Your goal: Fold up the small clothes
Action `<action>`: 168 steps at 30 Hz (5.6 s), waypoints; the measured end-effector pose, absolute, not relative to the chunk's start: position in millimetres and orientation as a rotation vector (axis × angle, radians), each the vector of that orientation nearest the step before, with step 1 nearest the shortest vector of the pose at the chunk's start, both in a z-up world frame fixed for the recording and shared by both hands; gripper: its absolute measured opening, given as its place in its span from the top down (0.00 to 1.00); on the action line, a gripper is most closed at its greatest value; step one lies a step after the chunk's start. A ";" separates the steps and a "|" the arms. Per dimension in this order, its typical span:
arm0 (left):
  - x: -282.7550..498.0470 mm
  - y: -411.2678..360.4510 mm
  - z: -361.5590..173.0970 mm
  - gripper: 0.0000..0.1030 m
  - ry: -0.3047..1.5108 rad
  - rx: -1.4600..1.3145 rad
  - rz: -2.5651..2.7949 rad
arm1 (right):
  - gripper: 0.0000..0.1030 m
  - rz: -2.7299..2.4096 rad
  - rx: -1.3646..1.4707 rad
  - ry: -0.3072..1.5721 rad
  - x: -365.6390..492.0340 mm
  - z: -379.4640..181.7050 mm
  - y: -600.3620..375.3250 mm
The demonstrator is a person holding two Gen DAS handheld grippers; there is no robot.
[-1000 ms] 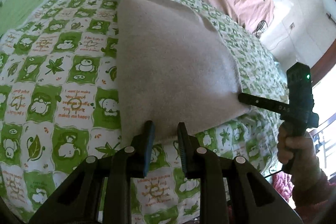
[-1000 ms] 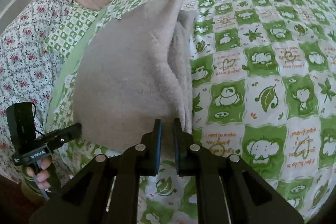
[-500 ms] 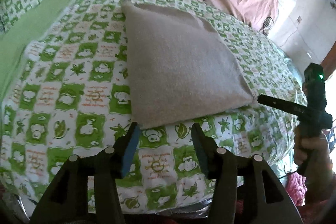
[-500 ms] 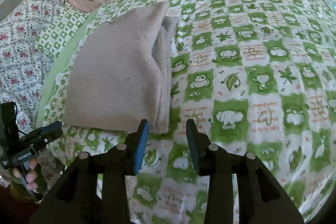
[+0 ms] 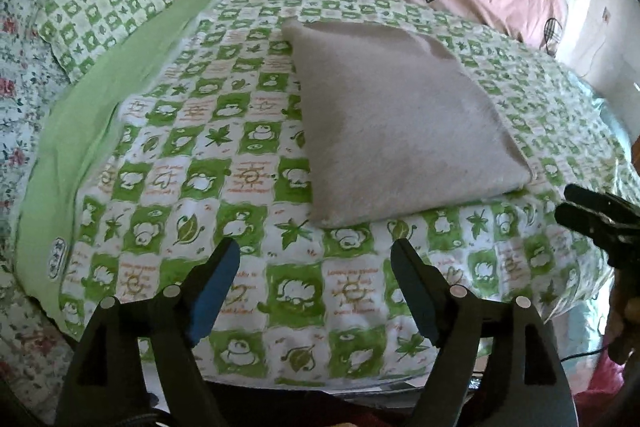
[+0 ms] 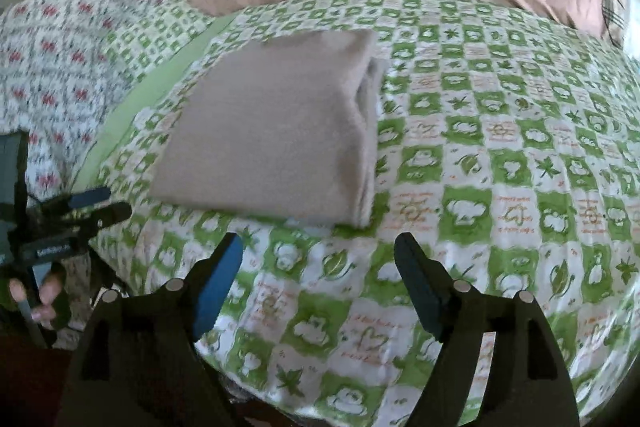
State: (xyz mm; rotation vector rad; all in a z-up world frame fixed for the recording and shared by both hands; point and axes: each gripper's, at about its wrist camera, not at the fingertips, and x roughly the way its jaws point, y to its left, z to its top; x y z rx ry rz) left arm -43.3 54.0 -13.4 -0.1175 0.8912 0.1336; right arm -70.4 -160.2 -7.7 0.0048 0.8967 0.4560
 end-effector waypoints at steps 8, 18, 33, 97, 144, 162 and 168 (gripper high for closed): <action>-38.8 55.2 -3.6 0.21 0.855 -0.127 0.154 | 0.22 0.485 0.015 0.877 -68.1 -2.8 -153.6; 11.4 50.6 -1.4 0.21 0.931 -0.026 0.169 | 0.20 0.571 -0.020 0.928 -12.7 -3.8 -138.7; 44.4 65.2 43.2 0.21 0.986 0.048 0.166 | 0.20 0.561 -0.067 1.013 6.1 26.5 -115.7; 61.8 39.6 17.0 0.19 0.880 -0.043 0.261 | 0.17 0.471 0.005 0.918 33.6 6.0 -114.5; 69.0 40.7 23.3 0.19 0.872 -0.065 0.239 | 0.17 0.487 -0.001 0.914 47.2 16.6 -108.0; 75.9 40.8 22.0 0.19 0.881 -0.069 0.235 | 0.17 0.482 0.008 0.916 53.4 16.4 -105.1; 79.7 42.7 20.4 0.19 0.878 -0.069 0.230 | 0.17 0.488 0.017 0.919 59.1 14.4 -105.7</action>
